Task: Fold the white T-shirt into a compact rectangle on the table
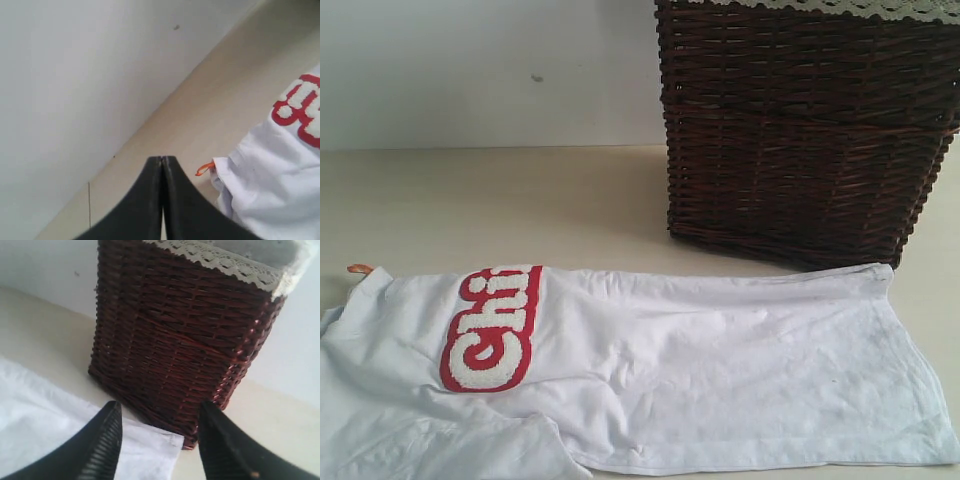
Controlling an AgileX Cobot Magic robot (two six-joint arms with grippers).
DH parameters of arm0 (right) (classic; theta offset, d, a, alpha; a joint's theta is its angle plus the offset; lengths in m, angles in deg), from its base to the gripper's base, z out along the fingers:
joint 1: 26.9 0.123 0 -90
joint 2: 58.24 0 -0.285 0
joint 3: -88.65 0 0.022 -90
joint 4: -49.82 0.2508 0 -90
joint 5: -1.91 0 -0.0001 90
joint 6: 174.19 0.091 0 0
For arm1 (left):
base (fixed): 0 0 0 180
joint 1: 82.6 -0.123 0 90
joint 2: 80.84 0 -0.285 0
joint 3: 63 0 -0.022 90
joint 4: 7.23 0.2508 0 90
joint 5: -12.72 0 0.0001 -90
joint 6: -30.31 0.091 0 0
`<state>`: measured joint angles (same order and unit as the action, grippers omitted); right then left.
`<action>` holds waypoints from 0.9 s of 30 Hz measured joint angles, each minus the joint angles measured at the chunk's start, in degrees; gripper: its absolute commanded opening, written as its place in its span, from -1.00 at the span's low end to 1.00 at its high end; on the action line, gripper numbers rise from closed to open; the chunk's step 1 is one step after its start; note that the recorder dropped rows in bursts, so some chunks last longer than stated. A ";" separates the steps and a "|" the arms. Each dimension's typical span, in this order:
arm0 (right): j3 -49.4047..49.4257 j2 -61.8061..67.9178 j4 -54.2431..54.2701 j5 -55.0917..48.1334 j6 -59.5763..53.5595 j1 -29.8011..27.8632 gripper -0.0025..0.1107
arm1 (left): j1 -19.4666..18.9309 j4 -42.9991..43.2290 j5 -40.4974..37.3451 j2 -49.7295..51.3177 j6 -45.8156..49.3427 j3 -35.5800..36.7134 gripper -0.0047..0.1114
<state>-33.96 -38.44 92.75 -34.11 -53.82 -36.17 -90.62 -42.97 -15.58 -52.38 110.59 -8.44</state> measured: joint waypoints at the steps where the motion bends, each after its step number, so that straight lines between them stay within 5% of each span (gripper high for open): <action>1: 1.80 0.00 -1.41 0.88 -5.94 0.66 -0.12 | 0.00 -0.59 0.00 -0.04 0.00 0.74 -0.92; 6: 12.53 0.10 -2.43 9.59 -13.27 2.98 -0.12 | 0.00 -1.67 1.39 -1.42 0.00 9.25 -0.92; 13: 16.37 0.10 4.19 20.96 -13.29 7.22 -0.12 | 0.00 6.03 14.46 -11.80 0.00 20.62 -0.92; 27: 17.24 0.10 9.13 20.90 -9.62 16.44 -0.12 | 0.00 10.20 14.74 -20.35 0.00 22.49 -0.92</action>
<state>-16.72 -38.33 101.88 -13.21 -63.43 -19.72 -90.62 -32.77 -0.84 -72.73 110.59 14.05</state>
